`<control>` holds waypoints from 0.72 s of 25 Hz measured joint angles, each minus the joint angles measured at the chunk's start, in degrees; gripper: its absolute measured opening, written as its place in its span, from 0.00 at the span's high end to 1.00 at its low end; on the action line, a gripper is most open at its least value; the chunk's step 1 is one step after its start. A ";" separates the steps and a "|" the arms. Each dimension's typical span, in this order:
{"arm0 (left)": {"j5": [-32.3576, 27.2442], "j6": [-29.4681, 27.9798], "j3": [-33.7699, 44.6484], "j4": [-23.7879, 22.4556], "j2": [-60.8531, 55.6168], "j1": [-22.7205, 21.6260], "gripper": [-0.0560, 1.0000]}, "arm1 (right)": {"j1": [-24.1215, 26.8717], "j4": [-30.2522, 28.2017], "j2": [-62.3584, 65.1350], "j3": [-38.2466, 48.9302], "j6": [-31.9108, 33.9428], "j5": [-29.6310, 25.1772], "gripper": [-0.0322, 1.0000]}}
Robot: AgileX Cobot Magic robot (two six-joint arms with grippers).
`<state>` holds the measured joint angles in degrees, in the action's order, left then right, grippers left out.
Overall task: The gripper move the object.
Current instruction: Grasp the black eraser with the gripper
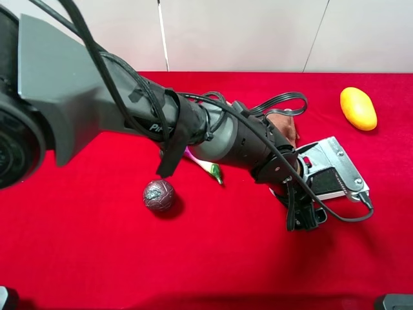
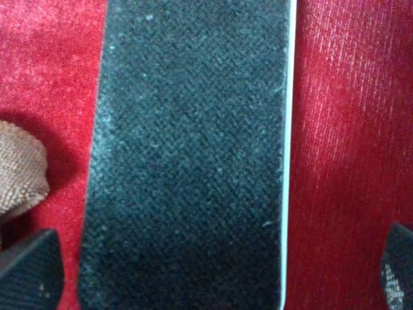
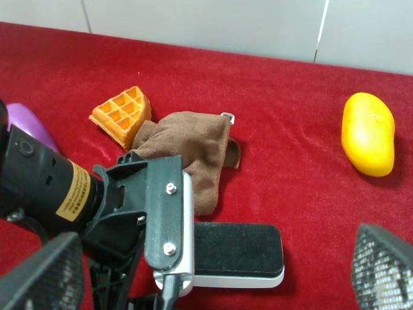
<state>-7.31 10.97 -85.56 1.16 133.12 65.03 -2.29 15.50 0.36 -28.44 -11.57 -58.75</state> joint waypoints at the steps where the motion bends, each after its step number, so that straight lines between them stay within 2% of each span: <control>1: -0.06 -0.16 0.00 0.09 0.08 0.00 0.02 | 0.00 0.06 0.00 0.00 0.00 0.00 0.36; 14: -0.06 -1.70 0.00 0.40 0.34 0.00 0.03 | 0.00 0.06 0.00 0.00 0.00 0.00 0.36; 18: 0.00 -1.70 0.00 0.40 0.34 0.00 0.09 | 0.00 0.06 0.00 0.00 0.00 0.00 0.36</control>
<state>-7.31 9.27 -85.56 1.56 133.46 65.03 -2.29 15.56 0.36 -28.44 -11.57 -58.75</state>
